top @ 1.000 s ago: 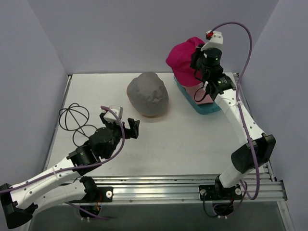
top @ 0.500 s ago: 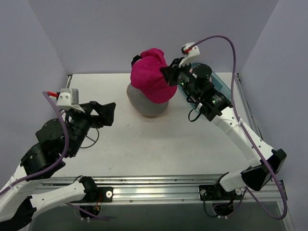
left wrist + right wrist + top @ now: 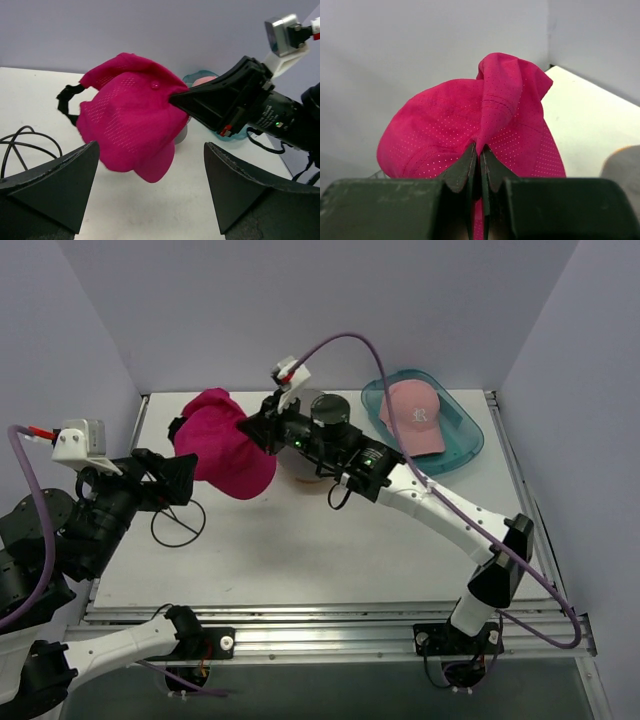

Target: Stack the hats

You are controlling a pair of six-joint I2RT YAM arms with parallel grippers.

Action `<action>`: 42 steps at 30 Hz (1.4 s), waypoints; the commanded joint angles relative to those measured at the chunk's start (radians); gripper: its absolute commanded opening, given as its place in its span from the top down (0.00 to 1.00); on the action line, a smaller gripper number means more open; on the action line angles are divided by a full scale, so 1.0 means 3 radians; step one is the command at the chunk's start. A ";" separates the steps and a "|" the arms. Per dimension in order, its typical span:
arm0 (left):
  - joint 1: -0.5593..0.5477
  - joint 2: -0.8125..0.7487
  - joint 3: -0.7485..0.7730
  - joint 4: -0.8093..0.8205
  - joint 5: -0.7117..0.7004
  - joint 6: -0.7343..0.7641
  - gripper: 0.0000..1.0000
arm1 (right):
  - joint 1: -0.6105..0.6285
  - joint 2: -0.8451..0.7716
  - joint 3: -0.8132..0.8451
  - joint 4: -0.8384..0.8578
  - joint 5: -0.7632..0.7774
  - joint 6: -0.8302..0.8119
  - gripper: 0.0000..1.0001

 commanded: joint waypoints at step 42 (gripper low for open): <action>0.0003 -0.0038 -0.0292 0.0213 -0.0495 0.0114 0.06 | 0.0492 0.2455 0.2370 0.0014 -0.0338 -0.0169 0.84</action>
